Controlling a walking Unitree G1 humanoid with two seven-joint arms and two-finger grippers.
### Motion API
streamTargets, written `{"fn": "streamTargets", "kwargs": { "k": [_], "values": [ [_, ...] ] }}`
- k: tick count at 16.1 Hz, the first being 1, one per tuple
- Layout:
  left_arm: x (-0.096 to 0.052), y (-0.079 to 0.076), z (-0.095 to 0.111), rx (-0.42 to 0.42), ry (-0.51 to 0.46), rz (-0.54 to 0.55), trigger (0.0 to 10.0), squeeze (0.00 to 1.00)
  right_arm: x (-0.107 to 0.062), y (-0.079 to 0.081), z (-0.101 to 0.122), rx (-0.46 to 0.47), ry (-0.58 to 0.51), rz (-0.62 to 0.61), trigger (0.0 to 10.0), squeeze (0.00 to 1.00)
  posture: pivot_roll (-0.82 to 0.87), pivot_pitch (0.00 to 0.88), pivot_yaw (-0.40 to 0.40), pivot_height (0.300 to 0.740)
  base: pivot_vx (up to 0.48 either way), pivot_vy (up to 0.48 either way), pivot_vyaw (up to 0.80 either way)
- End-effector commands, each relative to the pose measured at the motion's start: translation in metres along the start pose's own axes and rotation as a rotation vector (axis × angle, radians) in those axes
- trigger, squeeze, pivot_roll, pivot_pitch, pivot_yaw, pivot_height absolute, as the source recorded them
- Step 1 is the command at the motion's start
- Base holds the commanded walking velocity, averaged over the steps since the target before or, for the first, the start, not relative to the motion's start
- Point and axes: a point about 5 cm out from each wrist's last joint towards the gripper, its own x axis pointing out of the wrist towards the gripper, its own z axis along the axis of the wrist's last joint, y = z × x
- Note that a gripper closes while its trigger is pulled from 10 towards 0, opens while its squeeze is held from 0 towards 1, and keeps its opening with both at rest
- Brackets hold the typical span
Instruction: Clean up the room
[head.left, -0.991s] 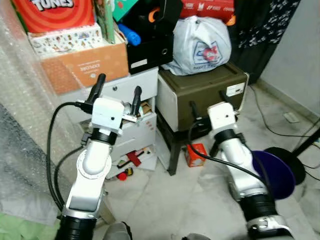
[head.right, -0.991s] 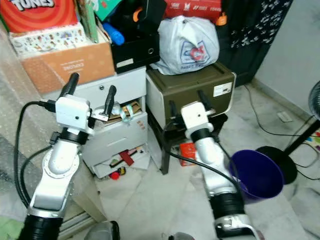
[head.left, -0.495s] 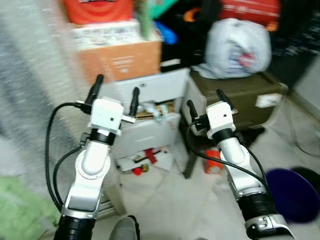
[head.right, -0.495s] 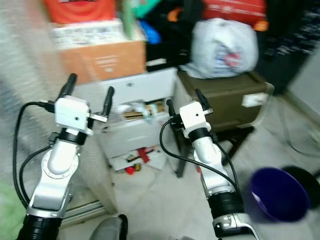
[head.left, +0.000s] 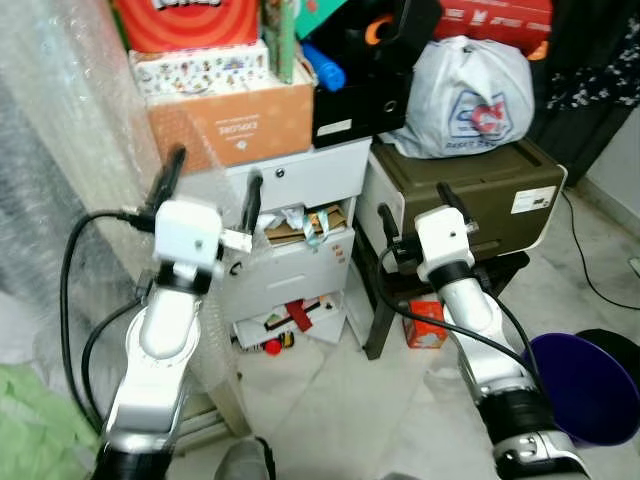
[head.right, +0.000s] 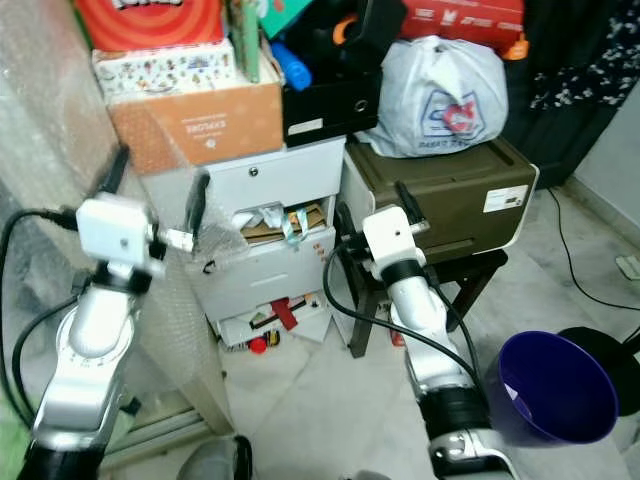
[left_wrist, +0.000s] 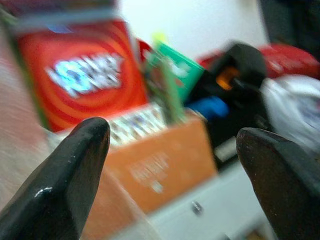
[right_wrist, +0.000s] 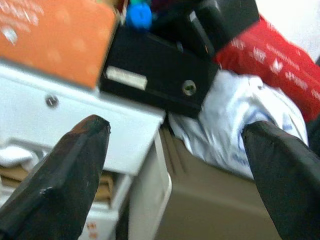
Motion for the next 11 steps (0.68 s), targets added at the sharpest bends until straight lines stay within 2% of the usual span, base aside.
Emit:
{"fn": "streamTargets", "kwargs": {
  "k": [1, 3, 4, 5, 7, 9, 10, 11],
  "values": [
    [-0.004, -0.012, -0.008, -0.06, 0.055, -0.099, 10.0, 0.0, -0.003, -0.003, -0.007, -0.018, 0.021, -0.009, 10.0, 0.0, 0.01, 0.0, -0.016, 0.74, 0.0, 0.0, 0.0],
    [-0.006, -0.026, -0.011, -0.129, 0.092, -0.227, 10.0, 0.0, -0.003, -0.006, -0.013, -0.037, 0.041, -0.011, 10.0, 0.0, 0.01, 0.0, -0.019, 0.74, 0.0, 0.0, 0.0],
    [-0.006, -0.028, -0.011, -0.16, 0.102, -0.252, 10.0, 0.0, -0.003, -0.007, -0.013, -0.038, 0.043, -0.011, 10.0, 0.0, 0.01, 0.0, -0.019, 0.74, 0.0, 0.0, 0.0],
    [-0.01, -0.031, -0.014, -0.21, 0.144, -0.323, 10.0, 0.0, -0.003, -0.007, -0.014, -0.04, 0.047, -0.01, 10.0, 0.0, 0.01, 0.0, -0.02, 0.74, 0.0, 0.0, 0.0],
    [-0.02, -0.031, -0.021, -0.235, 0.198, -0.39, 10.0, 0.0, -0.003, -0.006, -0.015, -0.044, 0.052, -0.006, 10.0, 0.0, 0.01, 0.0, -0.018, 0.74, 0.0, 0.0, 0.0],
    [-0.048, -0.025, -0.041, -0.313, 0.361, -0.481, 10.0, 0.0, -0.004, -0.008, -0.02, -0.05, 0.068, -0.005, 10.0, 0.0, 0.02, 0.0, -0.017, 0.74, 0.0, 0.0, 0.0],
    [-0.068, -0.021, -0.052, -0.335, 0.463, -0.554, 10.0, 0.0, -0.004, -0.009, -0.023, -0.054, 0.075, -0.007, 10.0, 0.0, 0.02, 0.0, -0.017, 0.74, 0.0, 0.0, 0.0],
    [-0.078, -0.019, -0.057, -0.352, 0.515, -0.593, 10.0, 0.0, -0.005, -0.009, -0.024, -0.056, 0.08, -0.006, 10.0, 0.0, 0.02, 0.0, -0.017, 0.74, 0.0, 0.0, 0.0]
  ]
}}
